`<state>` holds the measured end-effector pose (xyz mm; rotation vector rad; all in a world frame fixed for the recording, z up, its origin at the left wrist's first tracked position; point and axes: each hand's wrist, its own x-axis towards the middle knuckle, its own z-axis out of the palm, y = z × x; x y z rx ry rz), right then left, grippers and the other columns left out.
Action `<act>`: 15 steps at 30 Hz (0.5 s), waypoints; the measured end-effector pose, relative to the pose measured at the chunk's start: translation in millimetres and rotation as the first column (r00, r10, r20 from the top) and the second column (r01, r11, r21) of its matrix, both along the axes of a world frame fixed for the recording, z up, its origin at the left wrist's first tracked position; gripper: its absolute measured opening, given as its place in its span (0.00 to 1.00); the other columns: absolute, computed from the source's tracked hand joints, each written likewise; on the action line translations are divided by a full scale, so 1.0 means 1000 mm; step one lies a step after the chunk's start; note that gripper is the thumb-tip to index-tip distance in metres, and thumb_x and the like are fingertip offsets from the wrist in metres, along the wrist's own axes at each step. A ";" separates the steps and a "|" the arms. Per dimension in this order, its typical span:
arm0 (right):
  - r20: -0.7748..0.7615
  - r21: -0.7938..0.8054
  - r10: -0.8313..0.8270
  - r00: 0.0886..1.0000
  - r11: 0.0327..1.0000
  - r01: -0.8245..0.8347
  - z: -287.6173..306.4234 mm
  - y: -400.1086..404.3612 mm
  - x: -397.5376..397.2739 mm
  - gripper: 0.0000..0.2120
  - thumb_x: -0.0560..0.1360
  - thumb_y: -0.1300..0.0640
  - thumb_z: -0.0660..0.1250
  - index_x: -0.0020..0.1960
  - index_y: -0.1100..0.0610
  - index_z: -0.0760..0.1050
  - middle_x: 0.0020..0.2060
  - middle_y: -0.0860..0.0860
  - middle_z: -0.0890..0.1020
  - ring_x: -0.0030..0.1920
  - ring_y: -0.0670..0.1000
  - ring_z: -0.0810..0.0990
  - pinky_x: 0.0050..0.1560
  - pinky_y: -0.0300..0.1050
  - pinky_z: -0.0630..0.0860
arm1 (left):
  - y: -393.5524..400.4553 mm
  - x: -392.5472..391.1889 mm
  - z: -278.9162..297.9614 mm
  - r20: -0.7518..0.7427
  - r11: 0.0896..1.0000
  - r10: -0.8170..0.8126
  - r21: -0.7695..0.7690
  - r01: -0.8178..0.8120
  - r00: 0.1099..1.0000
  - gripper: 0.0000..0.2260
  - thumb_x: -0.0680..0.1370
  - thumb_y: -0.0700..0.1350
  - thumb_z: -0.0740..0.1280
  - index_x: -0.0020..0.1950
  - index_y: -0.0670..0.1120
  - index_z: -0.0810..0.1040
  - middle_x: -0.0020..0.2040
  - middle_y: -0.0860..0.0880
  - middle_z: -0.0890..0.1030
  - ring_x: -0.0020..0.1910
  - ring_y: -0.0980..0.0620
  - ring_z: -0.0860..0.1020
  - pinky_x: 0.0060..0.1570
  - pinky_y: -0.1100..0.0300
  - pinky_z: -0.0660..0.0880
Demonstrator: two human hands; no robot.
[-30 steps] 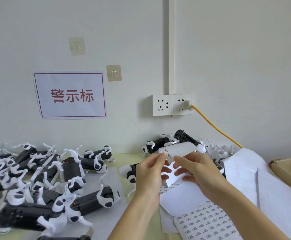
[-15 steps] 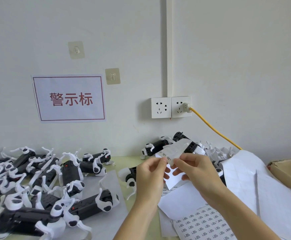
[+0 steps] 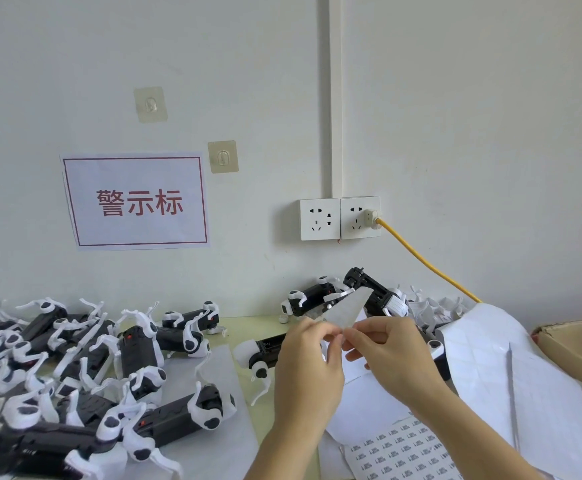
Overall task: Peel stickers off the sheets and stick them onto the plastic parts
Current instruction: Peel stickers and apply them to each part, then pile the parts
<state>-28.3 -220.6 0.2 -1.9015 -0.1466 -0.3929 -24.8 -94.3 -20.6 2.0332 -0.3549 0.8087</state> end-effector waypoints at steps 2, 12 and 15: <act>-0.002 -0.020 -0.003 1.000 1.000 0.003 -0.002 0.000 0.000 0.11 0.79 0.61 0.68 0.40 0.55 0.84 0.32 0.46 0.86 0.34 0.44 0.85 0.32 0.28 0.72 | 0.000 0.001 0.000 -0.044 1.000 -0.017 -0.012 0.016 0.999 0.04 0.78 0.42 0.71 0.46 0.49 0.85 0.42 0.57 0.80 0.42 0.58 0.77 0.42 0.63 0.74; 0.064 -0.202 -0.021 0.998 0.979 0.033 -0.003 0.001 -0.001 0.14 0.78 0.65 0.66 0.36 0.57 0.82 0.32 0.51 0.84 0.35 0.47 0.82 0.41 0.43 0.79 | 0.005 0.003 0.002 -0.181 0.962 -0.150 -0.255 0.101 0.972 0.10 0.73 0.38 0.74 0.34 0.50 0.86 0.31 0.55 0.84 0.29 0.55 0.78 0.30 0.66 0.71; 0.098 -0.262 -0.028 0.995 0.964 0.053 -0.003 0.002 -0.002 0.14 0.77 0.66 0.66 0.35 0.57 0.81 0.31 0.50 0.83 0.34 0.49 0.82 0.42 0.48 0.80 | 0.005 0.002 0.002 -0.218 0.950 -0.189 -0.287 0.122 0.957 0.10 0.73 0.38 0.74 0.34 0.49 0.86 0.31 0.54 0.84 0.26 0.59 0.74 0.29 0.69 0.68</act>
